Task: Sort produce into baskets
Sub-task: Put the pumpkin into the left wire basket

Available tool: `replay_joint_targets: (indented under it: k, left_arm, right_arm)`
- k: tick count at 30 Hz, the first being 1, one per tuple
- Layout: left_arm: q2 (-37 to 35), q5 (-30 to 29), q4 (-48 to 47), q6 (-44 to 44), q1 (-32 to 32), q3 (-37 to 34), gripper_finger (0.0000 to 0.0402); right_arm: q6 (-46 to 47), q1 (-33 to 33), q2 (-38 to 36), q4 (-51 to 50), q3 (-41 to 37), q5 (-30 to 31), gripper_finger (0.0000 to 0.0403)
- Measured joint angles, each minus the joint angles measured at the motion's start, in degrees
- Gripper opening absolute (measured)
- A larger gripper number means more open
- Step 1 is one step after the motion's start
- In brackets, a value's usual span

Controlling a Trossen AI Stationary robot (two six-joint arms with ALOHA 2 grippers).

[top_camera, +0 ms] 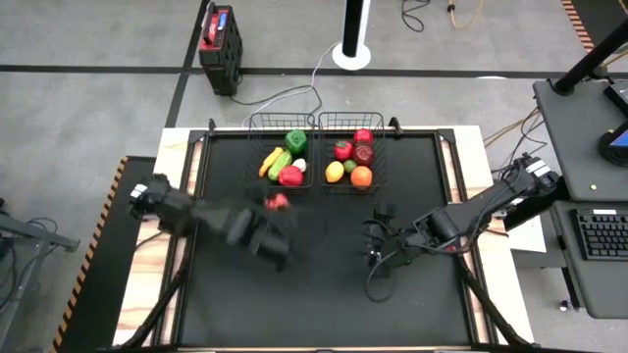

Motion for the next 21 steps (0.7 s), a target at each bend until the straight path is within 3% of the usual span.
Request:
replay_joint_targets:
  k: [4, 7, 12, 17, 21]
  left_arm:
    - [-2.2, -2.8, 2.0, 11.4, 9.0, -2.9, 0.0318]
    - [-3.9, -1.4, 9.1, 20.6, 16.7, -6.9, 0.0318]
    - [-6.9, 13.1, 24.3, 35.6, 31.2, -14.7, 0.0318]
    - [-6.5, 29.7, 29.4, 38.5, 46.8, -18.1, 0.0318]
    - [-4.3, 32.3, 30.0, 37.5, 56.3, -18.2, 0.0318]
  right_arm:
    - [-0.6, 1.0, -1.9, -1.6, 0.0, 0.0, 0.0364]
    - [-0.6, 1.6, -3.0, -2.7, -0.1, 0.2, 0.0364]
    - [-1.7, 1.7, -4.0, -2.8, -0.3, 0.5, 0.0364]
    - [-2.0, 1.7, -4.0, -2.8, -0.3, 0.5, 0.0364]
    - [-2.2, 1.7, -4.0, -2.6, -0.6, 0.5, 0.0364]
